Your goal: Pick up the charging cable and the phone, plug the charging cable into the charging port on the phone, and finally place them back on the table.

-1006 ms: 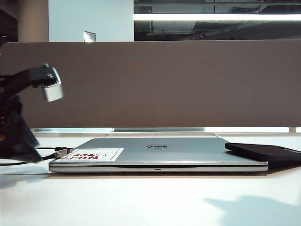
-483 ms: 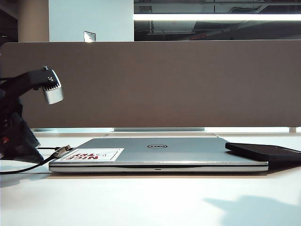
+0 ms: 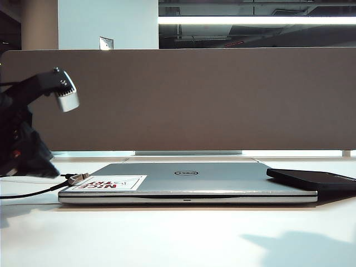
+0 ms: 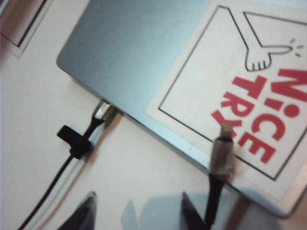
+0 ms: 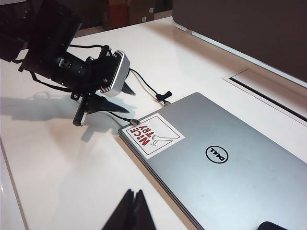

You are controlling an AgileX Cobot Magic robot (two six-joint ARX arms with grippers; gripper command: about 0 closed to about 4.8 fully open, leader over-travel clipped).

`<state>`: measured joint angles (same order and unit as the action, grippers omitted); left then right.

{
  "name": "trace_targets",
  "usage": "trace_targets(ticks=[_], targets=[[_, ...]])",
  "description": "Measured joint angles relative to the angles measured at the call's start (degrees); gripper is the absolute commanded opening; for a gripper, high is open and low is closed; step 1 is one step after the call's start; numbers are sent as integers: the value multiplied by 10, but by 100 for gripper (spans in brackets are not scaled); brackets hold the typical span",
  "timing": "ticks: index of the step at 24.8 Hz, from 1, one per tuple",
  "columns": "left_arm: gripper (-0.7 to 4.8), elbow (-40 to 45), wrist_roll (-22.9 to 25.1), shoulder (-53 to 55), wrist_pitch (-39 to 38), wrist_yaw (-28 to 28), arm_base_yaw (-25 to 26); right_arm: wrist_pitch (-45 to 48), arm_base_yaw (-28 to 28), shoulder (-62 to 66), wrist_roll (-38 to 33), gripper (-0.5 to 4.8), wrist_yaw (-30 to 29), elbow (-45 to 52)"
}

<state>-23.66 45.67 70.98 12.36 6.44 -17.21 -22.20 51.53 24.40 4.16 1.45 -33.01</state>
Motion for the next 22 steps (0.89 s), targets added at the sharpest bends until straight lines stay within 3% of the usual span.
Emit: trace_targets(ticks=[6,10,19,22], targets=[[214,-22,0,-1,-26,0,0,0,0,0,0,-4,0,0],[214,-23,0,-6,-86,0,0,0,0,0,0,-3,0,0],[214,-23,0,-34,-115,0,-1,0,0,0,0,-4,0,0],[215,-23,0,-34,-122,0,-26,0,0,0,0,-4,0,0]])
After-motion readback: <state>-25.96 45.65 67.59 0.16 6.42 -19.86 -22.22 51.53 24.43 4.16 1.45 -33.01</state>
